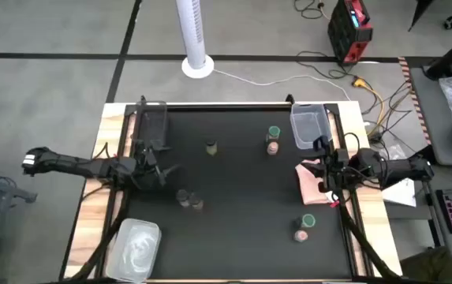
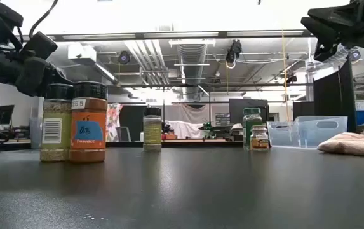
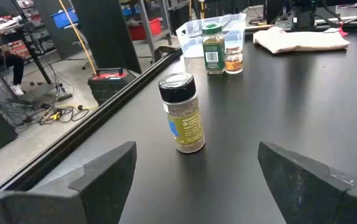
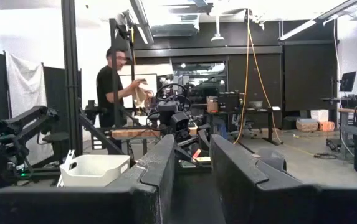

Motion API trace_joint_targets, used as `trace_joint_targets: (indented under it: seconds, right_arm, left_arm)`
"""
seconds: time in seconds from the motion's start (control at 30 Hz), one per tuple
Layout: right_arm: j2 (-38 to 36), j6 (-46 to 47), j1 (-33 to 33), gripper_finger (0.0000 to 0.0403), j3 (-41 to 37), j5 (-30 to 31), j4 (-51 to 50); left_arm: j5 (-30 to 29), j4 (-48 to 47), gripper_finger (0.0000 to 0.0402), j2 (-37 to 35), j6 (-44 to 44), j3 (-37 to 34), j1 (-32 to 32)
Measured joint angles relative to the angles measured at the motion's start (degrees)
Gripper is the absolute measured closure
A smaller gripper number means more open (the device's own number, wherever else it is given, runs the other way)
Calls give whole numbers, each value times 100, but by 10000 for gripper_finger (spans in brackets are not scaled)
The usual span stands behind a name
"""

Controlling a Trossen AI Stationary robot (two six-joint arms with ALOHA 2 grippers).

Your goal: Sort spices by type

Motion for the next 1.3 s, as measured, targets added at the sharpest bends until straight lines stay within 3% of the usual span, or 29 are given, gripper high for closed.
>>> trace_joint_targets:
  seconds: [0.6, 1.3]
  right_arm:
    - [0, 0, 2, 344, 0, 0, -1]
    - [1, 0, 2, 307, 0, 0, -9]
  left_arm:
    - [0, 0, 82, -2, 0, 0, 0]
    - [0, 4, 82, 0, 0, 0, -2]
